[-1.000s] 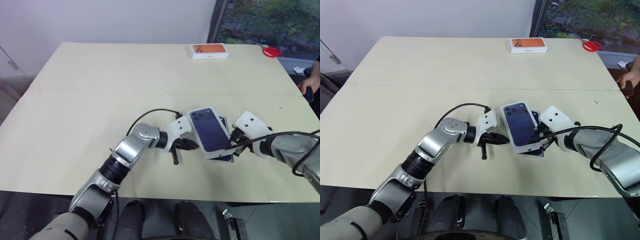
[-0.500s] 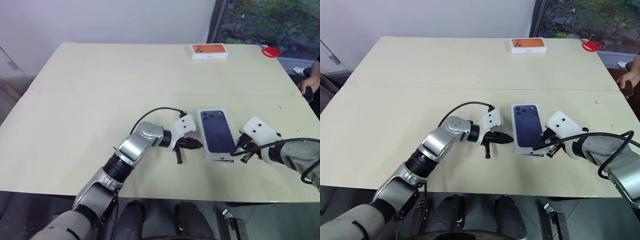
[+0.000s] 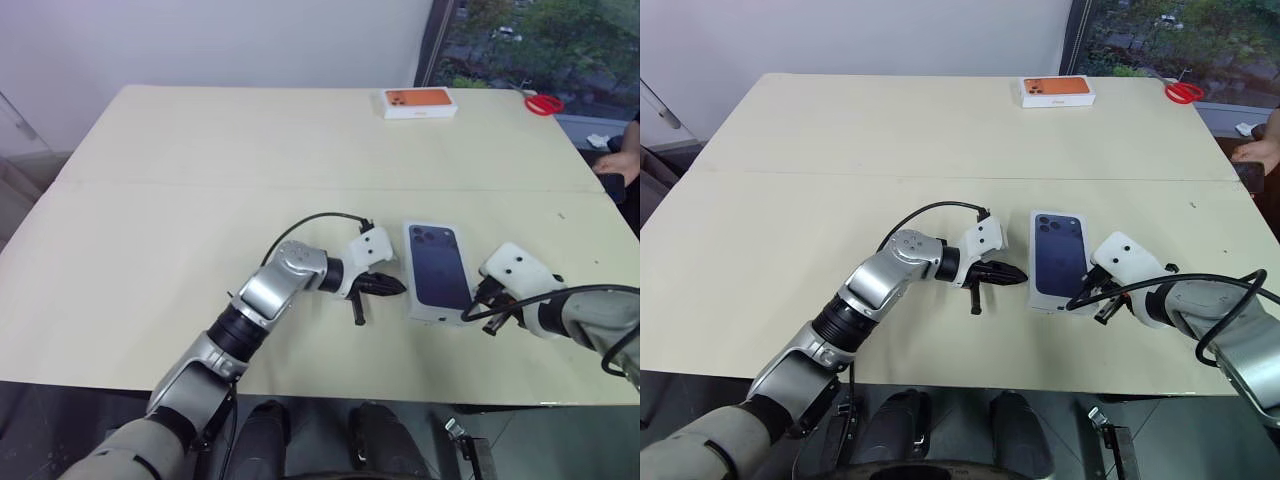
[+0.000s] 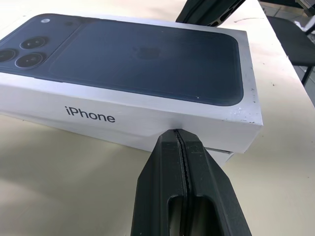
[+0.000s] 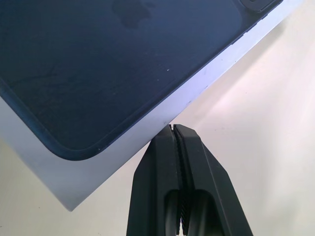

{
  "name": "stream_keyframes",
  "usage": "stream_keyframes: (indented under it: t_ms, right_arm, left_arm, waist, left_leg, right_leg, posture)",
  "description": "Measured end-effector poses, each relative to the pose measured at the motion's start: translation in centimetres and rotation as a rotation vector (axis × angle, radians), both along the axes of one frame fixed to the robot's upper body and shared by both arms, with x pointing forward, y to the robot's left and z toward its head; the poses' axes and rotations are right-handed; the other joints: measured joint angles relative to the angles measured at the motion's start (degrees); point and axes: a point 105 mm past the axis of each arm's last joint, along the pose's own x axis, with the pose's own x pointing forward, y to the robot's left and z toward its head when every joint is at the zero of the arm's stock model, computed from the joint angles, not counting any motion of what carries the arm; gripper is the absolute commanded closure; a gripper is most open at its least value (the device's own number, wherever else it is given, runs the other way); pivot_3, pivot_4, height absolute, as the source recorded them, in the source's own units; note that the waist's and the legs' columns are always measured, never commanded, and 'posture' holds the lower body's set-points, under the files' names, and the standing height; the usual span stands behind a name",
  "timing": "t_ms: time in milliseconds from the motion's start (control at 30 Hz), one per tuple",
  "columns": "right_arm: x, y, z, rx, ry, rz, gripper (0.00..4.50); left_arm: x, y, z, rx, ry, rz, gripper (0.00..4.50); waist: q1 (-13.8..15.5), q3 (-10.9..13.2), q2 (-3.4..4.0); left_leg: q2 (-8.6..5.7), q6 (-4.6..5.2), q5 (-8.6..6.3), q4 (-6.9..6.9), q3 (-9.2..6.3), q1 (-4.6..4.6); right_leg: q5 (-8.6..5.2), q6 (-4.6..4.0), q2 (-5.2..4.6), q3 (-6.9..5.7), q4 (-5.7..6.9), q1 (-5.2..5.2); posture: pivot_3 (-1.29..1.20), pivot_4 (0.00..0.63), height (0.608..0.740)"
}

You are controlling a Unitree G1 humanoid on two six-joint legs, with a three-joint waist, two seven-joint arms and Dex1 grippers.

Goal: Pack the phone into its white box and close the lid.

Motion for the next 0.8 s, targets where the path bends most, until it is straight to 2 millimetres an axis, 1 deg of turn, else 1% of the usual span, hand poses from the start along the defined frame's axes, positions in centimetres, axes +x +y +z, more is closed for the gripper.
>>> stream_keyframes:
  t_ms: [167, 400, 567, 800]
  right_arm:
    - [-0.5, 0.1, -0.5, 0.003, 0.028, 0.011, 4.43]
    - [-0.7, 0.2, -0.6, -0.002, 0.035, 0.022, 4.43]
    - [-0.9, 0.1, -0.9, -0.006, 0.046, 0.02, 4.43]
    - [-1.2, 0.2, -0.5, -0.01, 0.039, 0.035, 4.43]
  left_arm:
    - [0.1, 0.3, 0.0, 0.006, -0.008, -0.005, 4.5]
    - [-0.2, 0.4, 0.2, 0.007, -0.02, -0.026, 4.5]
    - [-0.6, 0.3, -0.2, 0.023, -0.014, -0.046, 4.5]
    - [-1.0, 0.2, -0.3, 0.028, -0.013, -0.064, 4.5]
  waist:
    - [0.0, 0.0, 0.0]
    - [-0.03, 0.0, 0.0]
    - [-0.02, 0.0, 0.0]
    - [-0.02, 0.0, 0.0]
  left_leg:
    - [0.0, 0.0, 0.0, 0.0, 0.0, 0.0]
    - [0.0, 0.0, 0.0, 0.0, 0.0, 0.02]
    - [0.0, 0.0, 0.0, 0.01, 0.0, 0.02]
    - [0.0, 0.0, 0.0, 0.01, 0.0, 0.02]
  right_leg:
    - [0.0, 0.0, 0.0, 0.0, 0.0, 0.0]
    - [0.0, 0.0, 0.01, 0.0, 0.02, 0.01]
    - [0.0, 0.0, 0.01, 0.0, 0.02, 0.01]
    - [0.0, 0.0, 0.01, 0.0, 0.02, 0.02]
  posture:
    - [0.0, 0.15, 0.732]
    - [0.0, 0.15, 0.732]
    - [0.0, 0.15, 0.732]
    - [0.0, 0.15, 0.732]
